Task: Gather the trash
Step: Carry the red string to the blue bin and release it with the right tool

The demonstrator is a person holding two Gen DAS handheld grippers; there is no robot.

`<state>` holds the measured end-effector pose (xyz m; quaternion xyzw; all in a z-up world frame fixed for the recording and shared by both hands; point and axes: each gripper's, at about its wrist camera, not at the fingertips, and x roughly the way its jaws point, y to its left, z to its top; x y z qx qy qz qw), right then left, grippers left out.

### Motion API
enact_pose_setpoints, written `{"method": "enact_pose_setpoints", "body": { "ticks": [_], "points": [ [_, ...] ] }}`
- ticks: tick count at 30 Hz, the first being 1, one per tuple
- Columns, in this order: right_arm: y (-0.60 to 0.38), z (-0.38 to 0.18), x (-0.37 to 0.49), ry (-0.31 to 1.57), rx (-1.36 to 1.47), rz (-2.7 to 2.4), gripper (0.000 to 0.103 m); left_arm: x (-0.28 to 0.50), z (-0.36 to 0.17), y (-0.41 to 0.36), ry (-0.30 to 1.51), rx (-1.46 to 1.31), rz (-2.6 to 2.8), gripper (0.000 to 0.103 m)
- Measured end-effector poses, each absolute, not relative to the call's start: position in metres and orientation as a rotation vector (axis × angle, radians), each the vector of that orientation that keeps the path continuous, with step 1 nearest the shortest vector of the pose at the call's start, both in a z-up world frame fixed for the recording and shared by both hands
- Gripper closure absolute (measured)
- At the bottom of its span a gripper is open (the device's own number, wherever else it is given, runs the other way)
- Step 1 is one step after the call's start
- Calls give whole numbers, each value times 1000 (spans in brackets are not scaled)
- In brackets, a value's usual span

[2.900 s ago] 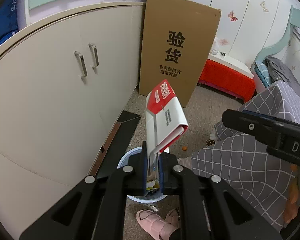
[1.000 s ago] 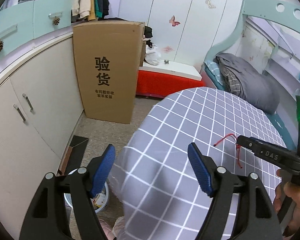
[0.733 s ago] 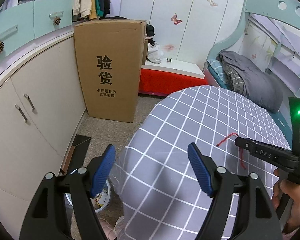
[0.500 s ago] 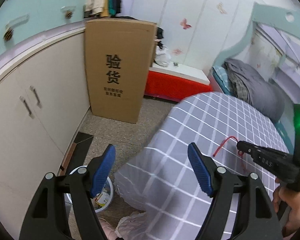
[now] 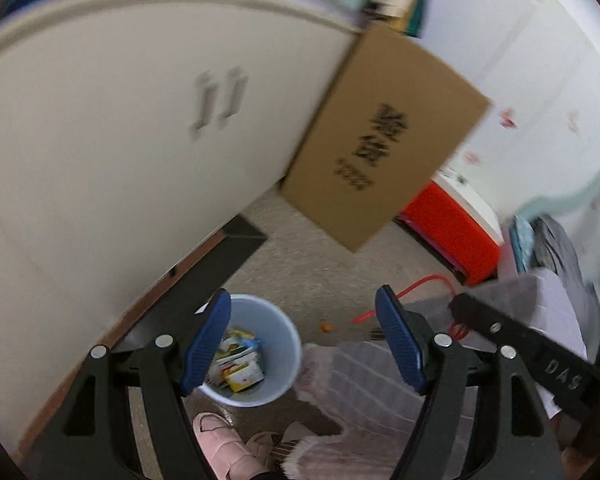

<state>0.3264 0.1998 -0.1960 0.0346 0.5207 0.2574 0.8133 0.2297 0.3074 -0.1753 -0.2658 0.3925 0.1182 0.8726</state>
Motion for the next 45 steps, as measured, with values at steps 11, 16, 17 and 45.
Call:
{"method": "enact_pose_setpoints", "body": {
  "ticks": [11, 16, 17, 45],
  "points": [
    [255, -399, 356, 1428, -67, 417, 96, 239, -364, 383, 1052, -692, 444, 31],
    [251, -473, 347, 1521, -108, 417, 96, 238, -444, 387, 1138, -753, 479, 38],
    [250, -482, 349, 1532, -118, 398, 96, 238, -461, 385, 1162, -754, 484, 40],
    [232, -494, 363, 1462, -77, 334, 48, 232, -573, 363, 1321, -921, 528, 87]
  ]
}}
